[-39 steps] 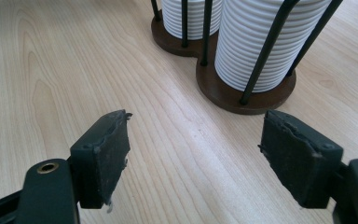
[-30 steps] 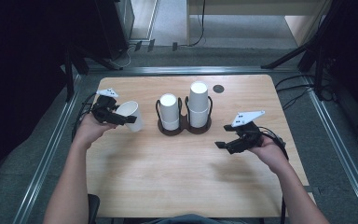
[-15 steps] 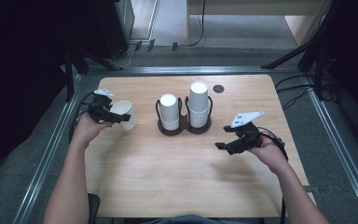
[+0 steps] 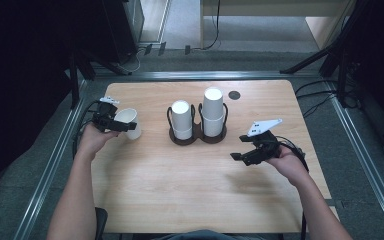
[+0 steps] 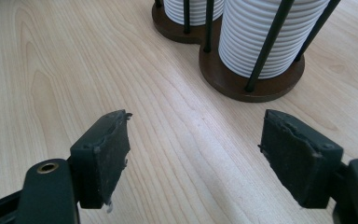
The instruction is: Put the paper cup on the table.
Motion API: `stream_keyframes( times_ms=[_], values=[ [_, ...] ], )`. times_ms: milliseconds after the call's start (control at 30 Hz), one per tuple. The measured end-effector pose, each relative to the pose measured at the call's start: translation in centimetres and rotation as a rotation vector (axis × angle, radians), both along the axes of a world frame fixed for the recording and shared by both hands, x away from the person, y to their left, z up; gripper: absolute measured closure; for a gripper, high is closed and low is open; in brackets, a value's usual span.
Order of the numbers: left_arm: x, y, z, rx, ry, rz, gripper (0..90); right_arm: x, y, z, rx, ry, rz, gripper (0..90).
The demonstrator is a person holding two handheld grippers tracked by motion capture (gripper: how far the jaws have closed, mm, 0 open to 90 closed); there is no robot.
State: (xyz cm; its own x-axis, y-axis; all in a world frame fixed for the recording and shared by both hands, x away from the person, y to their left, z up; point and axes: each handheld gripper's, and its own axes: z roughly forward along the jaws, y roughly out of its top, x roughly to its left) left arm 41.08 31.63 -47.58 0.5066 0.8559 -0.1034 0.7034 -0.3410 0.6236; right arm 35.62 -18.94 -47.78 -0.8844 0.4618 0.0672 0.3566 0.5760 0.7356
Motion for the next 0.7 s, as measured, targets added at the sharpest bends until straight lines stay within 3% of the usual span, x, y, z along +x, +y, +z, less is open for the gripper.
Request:
stream_keyframes(
  times_ms=[167,700],
  values=[
    [0.1,-0.05,-0.42,0.006,0.007,0.001,22.2,0.06,0.1,0.08,0.016,0.012,0.0,23.8],
    [0.1,-0.53,-0.93,0.005,0.016,-0.024,19.9,0.11,0.06,-0.05,0.006,0.013,-0.002,23.8]
  ],
)
